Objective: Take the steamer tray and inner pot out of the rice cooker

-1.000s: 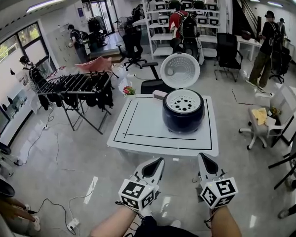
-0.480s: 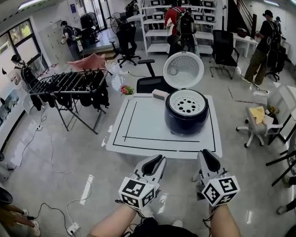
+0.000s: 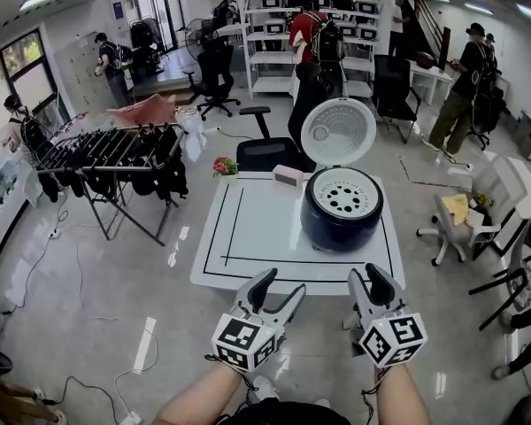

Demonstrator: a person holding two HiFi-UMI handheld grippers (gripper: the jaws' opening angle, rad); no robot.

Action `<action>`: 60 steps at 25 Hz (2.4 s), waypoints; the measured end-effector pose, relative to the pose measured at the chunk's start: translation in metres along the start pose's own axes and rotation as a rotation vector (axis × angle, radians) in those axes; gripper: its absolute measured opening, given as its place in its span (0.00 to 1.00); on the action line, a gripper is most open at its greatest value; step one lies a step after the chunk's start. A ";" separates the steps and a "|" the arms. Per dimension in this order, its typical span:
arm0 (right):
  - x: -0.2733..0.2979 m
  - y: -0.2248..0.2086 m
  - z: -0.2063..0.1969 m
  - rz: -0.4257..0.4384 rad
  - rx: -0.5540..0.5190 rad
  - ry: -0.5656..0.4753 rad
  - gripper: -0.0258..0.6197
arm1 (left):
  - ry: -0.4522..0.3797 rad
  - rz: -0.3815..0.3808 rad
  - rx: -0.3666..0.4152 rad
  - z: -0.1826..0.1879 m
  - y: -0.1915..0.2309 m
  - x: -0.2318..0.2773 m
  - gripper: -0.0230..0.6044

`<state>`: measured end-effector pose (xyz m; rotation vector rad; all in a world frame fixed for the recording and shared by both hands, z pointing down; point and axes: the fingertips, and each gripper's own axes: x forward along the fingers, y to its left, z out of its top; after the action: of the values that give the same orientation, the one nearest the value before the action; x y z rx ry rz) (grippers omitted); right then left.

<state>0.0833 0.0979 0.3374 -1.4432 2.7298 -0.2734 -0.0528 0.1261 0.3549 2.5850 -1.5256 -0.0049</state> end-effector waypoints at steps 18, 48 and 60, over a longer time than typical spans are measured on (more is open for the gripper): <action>0.073 0.011 0.009 -0.094 -0.104 0.013 0.37 | 0.017 -0.045 0.010 0.013 0.078 0.012 0.51; 0.211 -0.237 0.003 -0.113 -0.113 0.144 0.43 | 0.085 0.053 -0.008 0.002 0.101 0.260 0.53; 0.255 -0.279 -0.031 -0.020 -0.101 0.267 0.43 | 0.159 0.168 0.006 -0.018 0.117 0.316 0.54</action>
<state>0.1631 -0.2612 0.4285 -1.5648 2.9792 -0.3585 0.0000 -0.2029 0.4085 2.3874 -1.6783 0.2170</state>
